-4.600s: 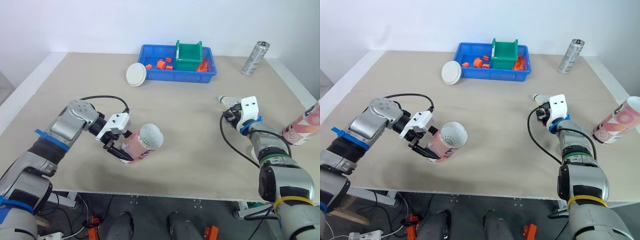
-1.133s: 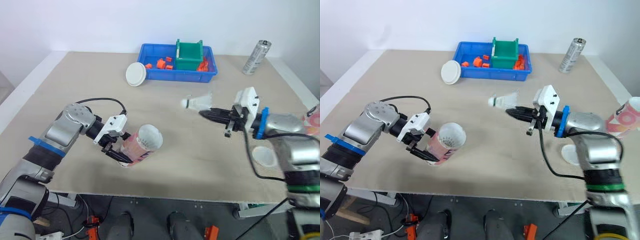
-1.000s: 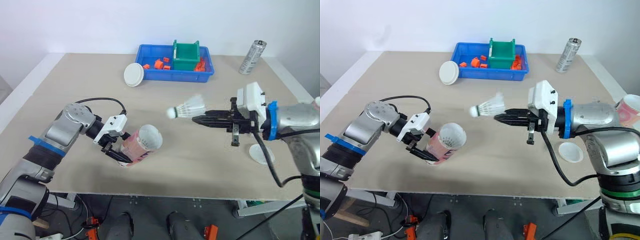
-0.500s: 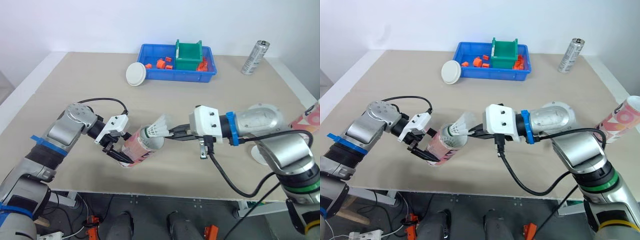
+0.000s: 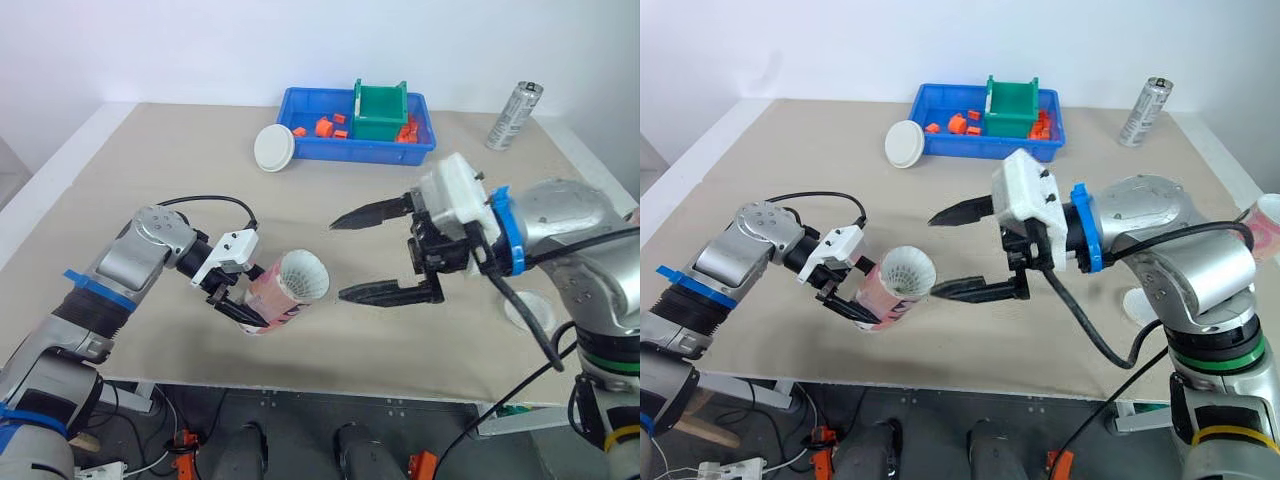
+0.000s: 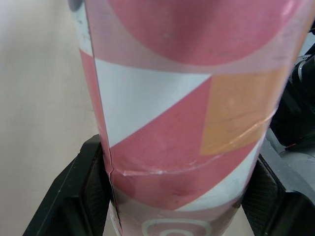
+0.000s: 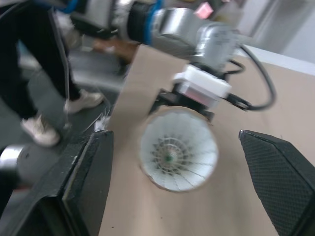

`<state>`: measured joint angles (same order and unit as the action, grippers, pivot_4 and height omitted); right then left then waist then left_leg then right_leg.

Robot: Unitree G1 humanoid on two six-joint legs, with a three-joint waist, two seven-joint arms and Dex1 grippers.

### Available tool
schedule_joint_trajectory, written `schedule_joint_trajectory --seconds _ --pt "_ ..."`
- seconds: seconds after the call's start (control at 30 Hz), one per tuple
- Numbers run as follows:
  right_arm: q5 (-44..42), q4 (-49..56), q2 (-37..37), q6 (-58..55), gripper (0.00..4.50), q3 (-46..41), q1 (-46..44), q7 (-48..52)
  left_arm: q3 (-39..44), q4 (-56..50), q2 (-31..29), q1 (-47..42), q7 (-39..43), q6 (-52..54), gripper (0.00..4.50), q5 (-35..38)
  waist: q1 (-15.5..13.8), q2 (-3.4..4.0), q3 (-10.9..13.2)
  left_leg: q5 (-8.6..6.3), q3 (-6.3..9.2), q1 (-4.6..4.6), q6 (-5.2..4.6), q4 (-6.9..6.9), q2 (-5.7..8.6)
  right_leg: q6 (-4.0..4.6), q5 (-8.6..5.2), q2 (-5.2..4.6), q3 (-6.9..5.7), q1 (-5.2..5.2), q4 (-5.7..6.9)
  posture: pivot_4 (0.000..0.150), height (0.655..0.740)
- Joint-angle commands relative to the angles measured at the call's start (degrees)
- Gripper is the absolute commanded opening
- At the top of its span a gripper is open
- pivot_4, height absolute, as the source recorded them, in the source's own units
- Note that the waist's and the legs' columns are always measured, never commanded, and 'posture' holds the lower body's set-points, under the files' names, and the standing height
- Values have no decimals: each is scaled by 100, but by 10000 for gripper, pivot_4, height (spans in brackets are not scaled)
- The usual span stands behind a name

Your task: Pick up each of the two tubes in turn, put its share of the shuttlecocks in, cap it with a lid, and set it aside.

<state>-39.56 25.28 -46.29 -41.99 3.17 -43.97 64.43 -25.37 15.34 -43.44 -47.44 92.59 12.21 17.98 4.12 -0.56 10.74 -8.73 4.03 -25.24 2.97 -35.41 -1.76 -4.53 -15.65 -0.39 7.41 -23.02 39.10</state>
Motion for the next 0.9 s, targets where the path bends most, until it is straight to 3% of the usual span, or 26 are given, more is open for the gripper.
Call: schedule_joint_trajectory --seconds 0.03,0.07,0.13,0.27,0.43,0.63,0.9 --pt "-158 -153 331 -242 35101 -210 208 -573 -78 -1 -35 23 -9 -49 32720 -23 2 -2 -1 0 0 0 0 0 0 1 0 1 -1 -1 0 1500 7367" --pt "-165 -83 422 -287 32294 -123 243 -651 -83 5 -36 20 -9 -54 32720 -24 4 -2 -1 0 0 0 0 0 0 0 0 0 1 -2 0 1500 7367" --pt "56 93 468 -224 20541 236 305 -584 -100 46 -14 -21 -9 -66 32720 -34 4 0 0 0 0 -1 0 1 0 0 0 1 1 -2 1 1500 7367" --pt "563 1 454 118 1614 810 27 -297 -99 98 54 -132 -9 -48 32720 -19 2 -1 0 0 0 -2 0 0 1 -1 -1 1 0 -2 1 1500 7367" --pt "1010 -489 585 502 666 1320 -669 219 -119 134 87 -195 -9 -29 32720 20 2 -1 0 1 -1 -2 0 -7 2 0 1 0 1 -2 1 1500 7367" --pt "2104 -1387 731 1185 666 2602 -1577 1312 -144 211 117 -245 -9 -56 32720 22 -1 -1 0 1 0 -3 0 -5 0 -1 1 0 -3 -5 1 1500 7367" --pt "3385 -3046 1684 2859 666 3699 -2314 2366 -25 124 150 -150 -9 4 32720 -8 22 -1 0 0 2 -5 0 2 -4 1 1 4 -9 -14 6 1500 7367"
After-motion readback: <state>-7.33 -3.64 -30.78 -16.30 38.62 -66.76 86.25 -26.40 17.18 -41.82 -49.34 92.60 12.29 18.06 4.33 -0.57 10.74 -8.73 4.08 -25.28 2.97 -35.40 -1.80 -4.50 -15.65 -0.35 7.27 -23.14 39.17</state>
